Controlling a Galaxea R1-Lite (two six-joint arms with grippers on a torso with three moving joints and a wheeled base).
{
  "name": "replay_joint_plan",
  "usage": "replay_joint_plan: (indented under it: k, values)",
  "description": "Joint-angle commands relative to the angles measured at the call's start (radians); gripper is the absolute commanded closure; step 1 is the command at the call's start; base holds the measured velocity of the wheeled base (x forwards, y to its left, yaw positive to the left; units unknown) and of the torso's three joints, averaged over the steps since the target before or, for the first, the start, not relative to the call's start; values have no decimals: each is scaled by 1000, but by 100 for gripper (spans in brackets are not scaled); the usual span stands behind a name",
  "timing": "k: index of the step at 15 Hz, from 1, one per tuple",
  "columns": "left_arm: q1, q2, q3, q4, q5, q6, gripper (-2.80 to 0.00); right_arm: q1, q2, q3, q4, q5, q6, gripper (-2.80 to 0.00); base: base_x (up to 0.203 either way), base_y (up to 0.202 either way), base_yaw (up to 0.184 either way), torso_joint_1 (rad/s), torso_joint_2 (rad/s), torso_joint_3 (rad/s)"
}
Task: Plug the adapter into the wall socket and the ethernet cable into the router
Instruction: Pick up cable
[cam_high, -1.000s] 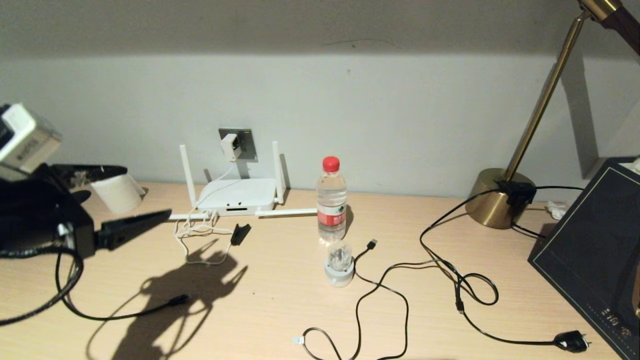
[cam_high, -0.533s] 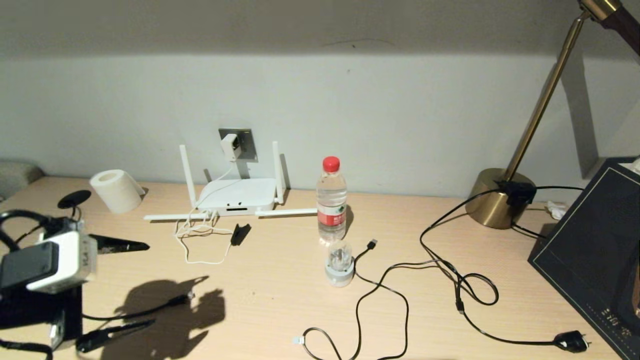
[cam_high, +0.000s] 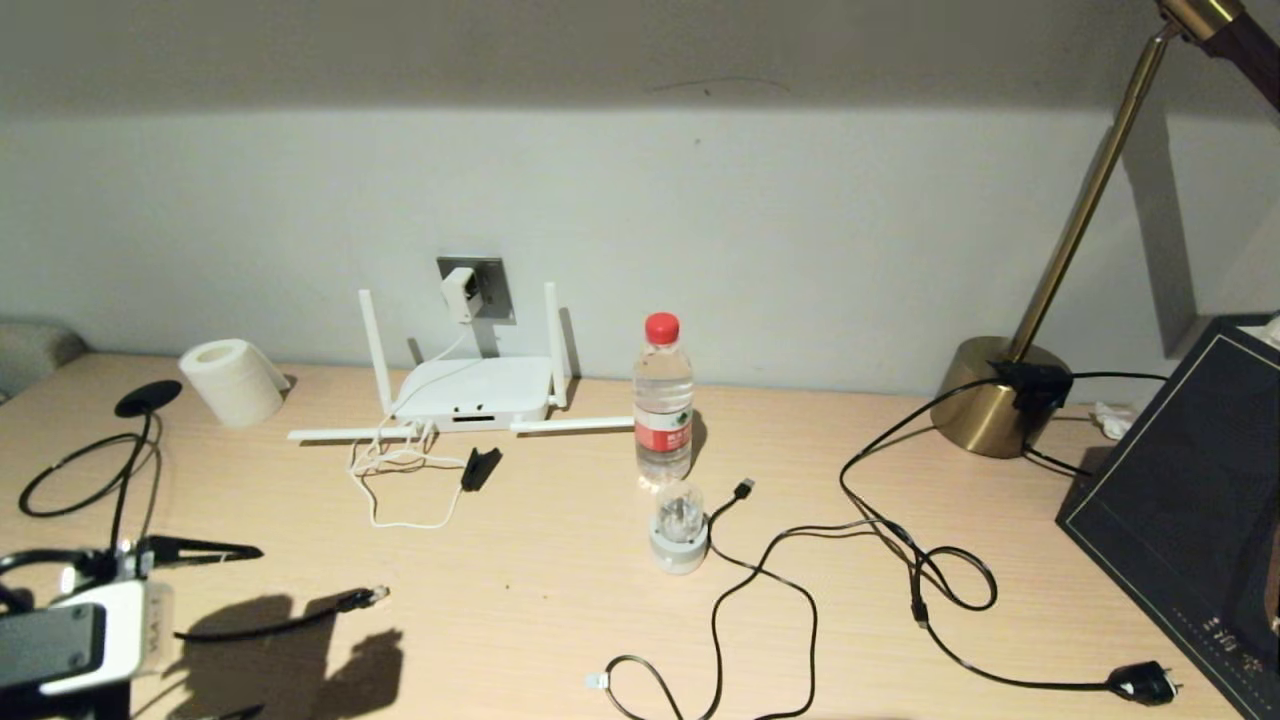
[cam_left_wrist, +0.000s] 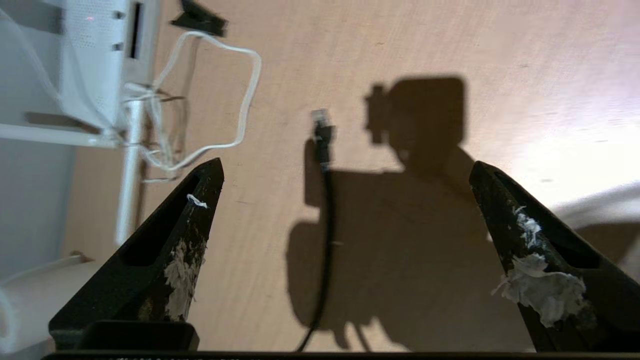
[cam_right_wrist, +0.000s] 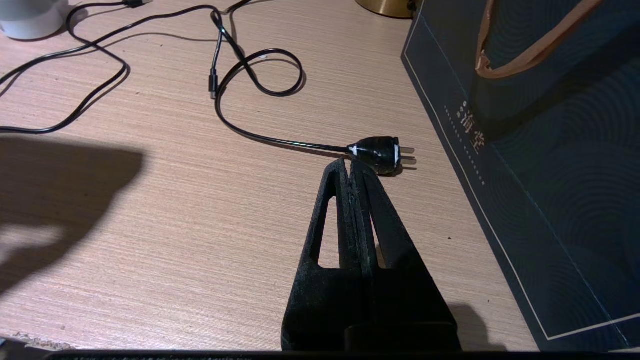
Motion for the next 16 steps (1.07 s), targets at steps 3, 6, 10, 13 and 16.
replay_joint_plan:
  k: [3,6,10,13,16]
  values:
    - [-14,15,23,-20,-13,5,-280,0,1,0,1,1,0,0,0,0,0,0,0,0]
    - [-15,89,-43,-20,-40,6,-280,0,2,0,1,1,-1,0,0,0,0,0,0,0]
    - [11,145,-173,17,-118,6,-280,0,2,0,1,1,-2,0,0,0,0,0,0,0]
    - [-26,184,-147,58,-74,13,-280,0,2,0,1,1,0,0,0,0,0,0,0,0]
    - [-45,261,-111,43,-26,14,-280,0,2,0,-1,1,-2,0,0,0,0,0,0,0]
